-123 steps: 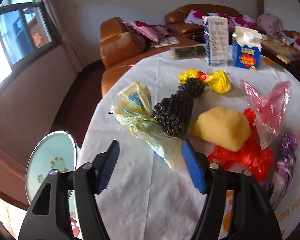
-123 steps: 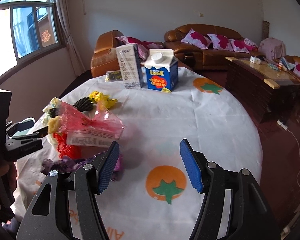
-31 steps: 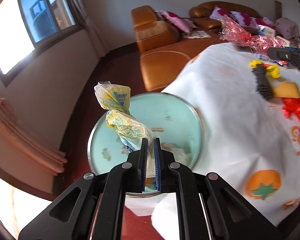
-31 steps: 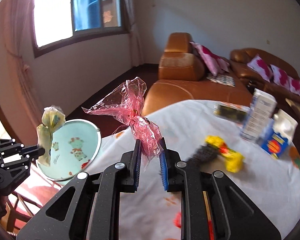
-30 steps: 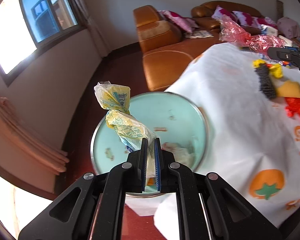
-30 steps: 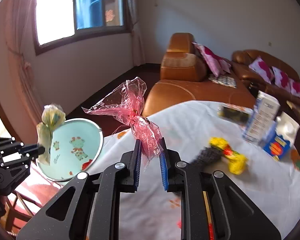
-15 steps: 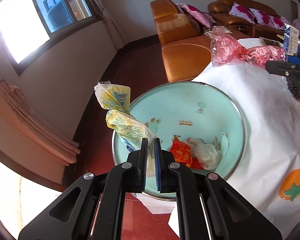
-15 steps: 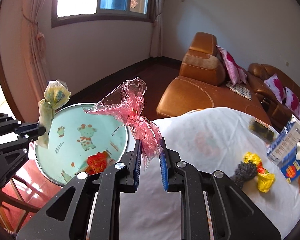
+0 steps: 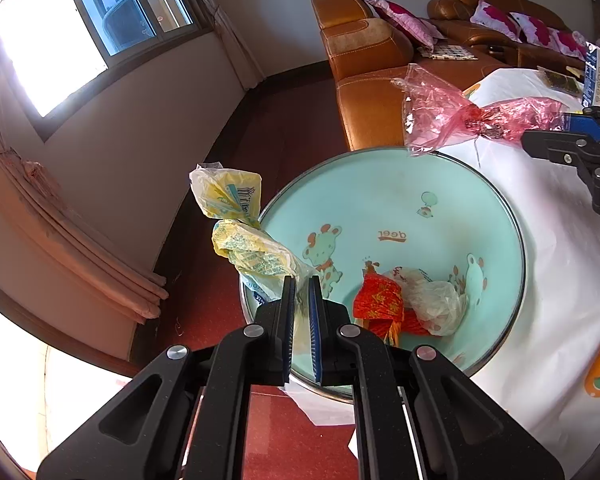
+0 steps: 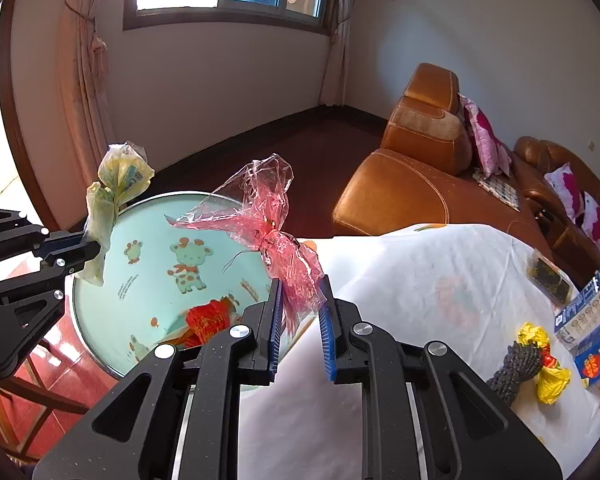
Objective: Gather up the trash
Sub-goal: 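Carry both items over the teal basin and open both grippers to drop them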
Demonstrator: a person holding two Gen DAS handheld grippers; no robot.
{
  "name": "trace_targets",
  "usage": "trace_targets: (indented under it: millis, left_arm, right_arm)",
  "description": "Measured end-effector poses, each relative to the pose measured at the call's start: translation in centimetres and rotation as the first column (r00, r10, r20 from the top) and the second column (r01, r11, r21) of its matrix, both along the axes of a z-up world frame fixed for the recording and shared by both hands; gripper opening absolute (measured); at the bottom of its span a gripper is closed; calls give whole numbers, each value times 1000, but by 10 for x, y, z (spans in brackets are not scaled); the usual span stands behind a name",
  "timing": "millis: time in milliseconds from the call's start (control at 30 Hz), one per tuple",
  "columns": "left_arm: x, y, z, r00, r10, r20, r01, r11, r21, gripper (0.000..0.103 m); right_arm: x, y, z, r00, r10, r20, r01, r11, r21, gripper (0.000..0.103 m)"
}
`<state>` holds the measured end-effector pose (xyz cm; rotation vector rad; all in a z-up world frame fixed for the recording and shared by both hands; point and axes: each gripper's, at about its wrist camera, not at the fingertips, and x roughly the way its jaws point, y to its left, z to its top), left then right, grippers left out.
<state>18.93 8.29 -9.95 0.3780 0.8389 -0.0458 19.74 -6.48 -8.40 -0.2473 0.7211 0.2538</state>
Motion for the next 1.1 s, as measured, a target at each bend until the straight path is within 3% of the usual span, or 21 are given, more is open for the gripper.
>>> trace_targets:
  millis: [200, 267, 333, 433, 500, 600, 667, 933, 1100]
  left_arm:
    - [-2, 3, -1, 1000, -11, -6, 11, 1000, -24, 8]
    - [-3, 1, 0, 1000, -28, -9, 27, 999, -43, 11]
    - [-4, 0, 0, 999, -41, -13, 41, 998, -56, 12]
    - [-6, -2, -1, 999, -45, -10, 44, 997, -58, 19]
    - [-6, -1, 1, 999, -37, -2, 37, 998, -56, 29]
    - [-7, -1, 2, 999, -34, 4, 35, 998, -52, 35]
    - [-8, -1, 4, 1000, -30, 11, 30, 998, -48, 44]
    - [-10, 2, 9, 1000, -22, 21, 23, 999, -45, 46]
    - [-11, 2, 11, 999, -14, 32, 15, 999, -38, 58]
  right_arm:
    - [1, 7, -4, 1000, 20, -14, -20, 1000, -6, 19]
    - [1, 10, -6, 999, 41, -20, -41, 999, -3, 24]
    - [1, 12, -7, 999, 41, -18, -41, 999, -7, 38]
    - [0, 12, -8, 999, 38, -19, -38, 999, -4, 44]
    - [-1, 11, -8, 999, 36, -23, -36, 999, 3, 44]
    - [-2, 9, -7, 999, 27, -21, -27, 1000, 8, 46]
    - [-2, 8, -7, 999, 24, -21, -24, 1000, 11, 47]
    - [-4, 8, -4, 1000, 17, -14, -17, 1000, 11, 48]
    - [-5, 8, -2, 1000, 18, -11, -18, 1000, 12, 48]
